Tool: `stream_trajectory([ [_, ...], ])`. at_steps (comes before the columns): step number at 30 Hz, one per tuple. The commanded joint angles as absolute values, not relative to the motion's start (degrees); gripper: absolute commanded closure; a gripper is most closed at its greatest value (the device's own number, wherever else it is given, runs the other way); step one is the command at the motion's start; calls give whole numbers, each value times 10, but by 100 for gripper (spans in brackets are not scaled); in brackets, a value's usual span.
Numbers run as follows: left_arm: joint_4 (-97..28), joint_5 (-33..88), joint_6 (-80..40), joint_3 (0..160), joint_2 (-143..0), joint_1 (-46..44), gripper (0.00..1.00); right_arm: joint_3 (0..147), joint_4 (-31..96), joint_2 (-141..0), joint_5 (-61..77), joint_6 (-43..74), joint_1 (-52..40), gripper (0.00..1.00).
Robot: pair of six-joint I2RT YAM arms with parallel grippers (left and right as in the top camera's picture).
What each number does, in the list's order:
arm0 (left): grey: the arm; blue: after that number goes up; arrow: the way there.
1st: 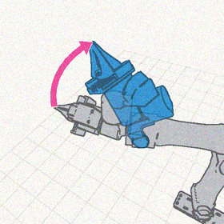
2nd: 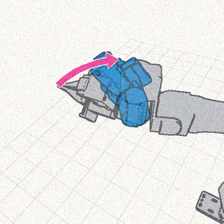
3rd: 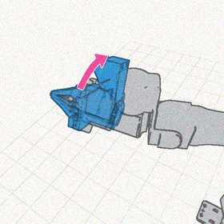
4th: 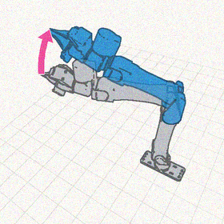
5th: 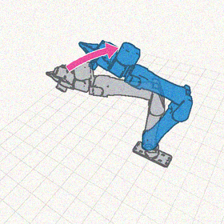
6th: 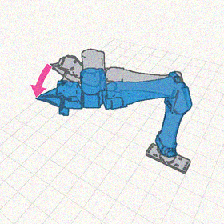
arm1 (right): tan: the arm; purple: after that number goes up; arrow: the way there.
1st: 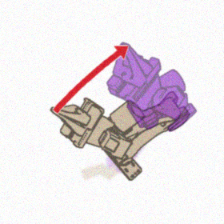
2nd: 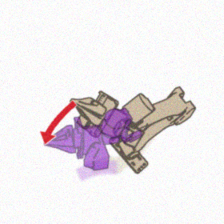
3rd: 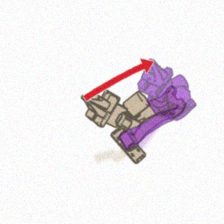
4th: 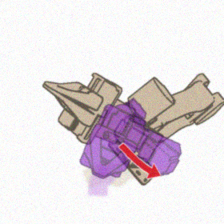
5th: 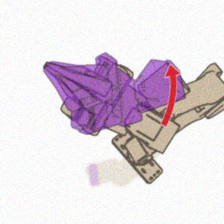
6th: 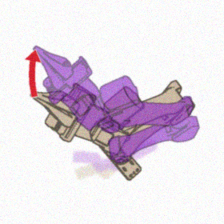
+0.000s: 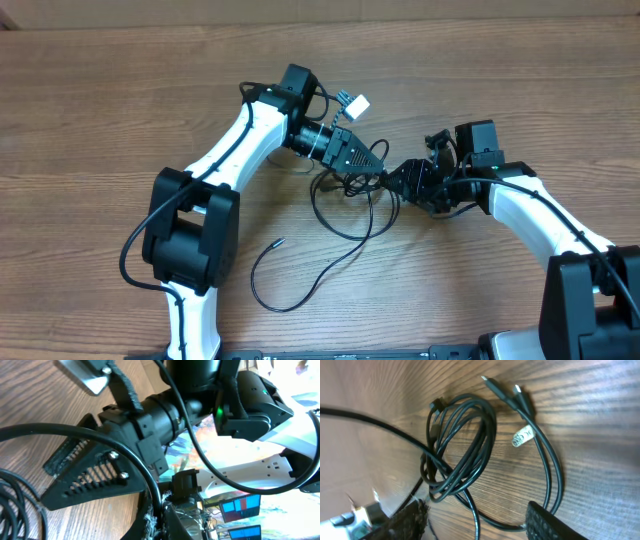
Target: Untangle cables
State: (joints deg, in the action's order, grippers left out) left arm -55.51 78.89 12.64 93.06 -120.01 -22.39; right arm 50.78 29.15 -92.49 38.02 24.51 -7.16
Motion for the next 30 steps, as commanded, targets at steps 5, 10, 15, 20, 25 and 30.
stream_trajectory([
  [5, -554, 815, 146, 950, -1184, -248, 96, 517, 248, -927, 373, 390, -129, 41],
  [10, -554, 814, 146, 950, -1184, -252, 96, 517, 222, -928, 259, 470, -189, 60],
  [15, -555, 784, 146, 950, -1184, -252, 96, 517, 236, -928, 208, 484, -199, 88],
  [20, -577, 708, 146, 950, -1184, -251, 96, 517, 281, -928, 156, 484, -199, 96],
  [25, -635, 406, 88, 950, -1184, -247, 96, 517, 323, -928, 124, 477, -199, 96],
  [30, -681, 143, -31, 949, -1184, -247, 96, 517, 325, -928, 103, 480, -199, 96],
])
